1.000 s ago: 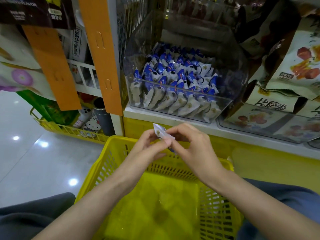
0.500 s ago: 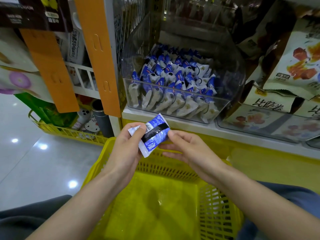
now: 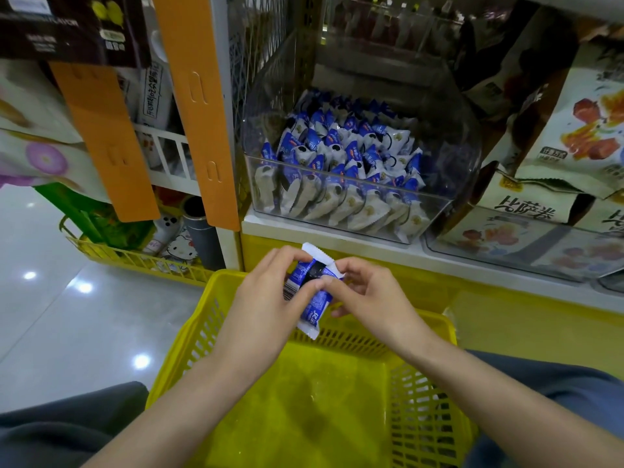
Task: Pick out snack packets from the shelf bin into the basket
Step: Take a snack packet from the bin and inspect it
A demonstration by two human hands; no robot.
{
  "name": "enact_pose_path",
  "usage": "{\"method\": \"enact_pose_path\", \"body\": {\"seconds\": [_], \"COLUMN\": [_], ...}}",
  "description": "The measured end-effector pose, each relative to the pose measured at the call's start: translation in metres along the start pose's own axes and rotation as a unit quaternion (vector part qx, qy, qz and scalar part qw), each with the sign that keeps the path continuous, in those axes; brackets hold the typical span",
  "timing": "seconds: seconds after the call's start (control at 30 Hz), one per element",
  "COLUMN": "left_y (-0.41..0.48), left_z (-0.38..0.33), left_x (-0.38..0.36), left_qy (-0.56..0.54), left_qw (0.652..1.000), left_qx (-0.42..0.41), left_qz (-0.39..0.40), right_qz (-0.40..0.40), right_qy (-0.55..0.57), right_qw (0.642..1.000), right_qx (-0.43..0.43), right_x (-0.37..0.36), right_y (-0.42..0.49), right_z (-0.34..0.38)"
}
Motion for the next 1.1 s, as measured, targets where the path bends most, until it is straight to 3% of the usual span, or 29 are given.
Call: {"method": "enact_pose_path", "body": {"seconds": [0.23, 0.47, 0.73, 0.93, 1.1], "left_y": [-0.002, -0.001, -0.005, 0.0, 0.004], "left_z": [-0.001, 0.005, 0.006, 0.008, 0.006], "left_x": [-0.002, -0.003, -0.013, -0.008, -0.002], "left_qy": [0.038, -0.014, -0.001, -0.075, -0.104], "left_qw": [0.996, 0.998, 0.996, 0.993, 0.989], "left_qx": [0.009, 0.028, 0.049, 0.085, 0.1], "left_qz": [0.075, 0.053, 0.069, 0.018, 0.012], "right_qz": [-0.05, -0.065, -0.087, 0.037, 0.05], "right_qy": [-0.171, -0.222, -0.163, -0.054, 0.032], "right_qw": [0.978, 0.96, 0.976, 0.996, 0.998], "right_qx": [0.111, 0.158, 0.115, 0.058, 0.035], "right_x": [-0.003, -0.003, 0.01, -0.002, -0.004], "right_y": [-0.006, -0.002, 0.007, 0.002, 0.008], "right_z": [-0.003, -0.005, 0.005, 0.003, 0.004]}}
Point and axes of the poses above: each hand's wrist, its own y-axis towards the middle knuckle, its own x-axis out of the back of the hand, z = x × y, the point moved 1 cm from there along y, towards the middle knuckle, and after that the axes turned 3 degrees about -y, right-handed, at the moved point
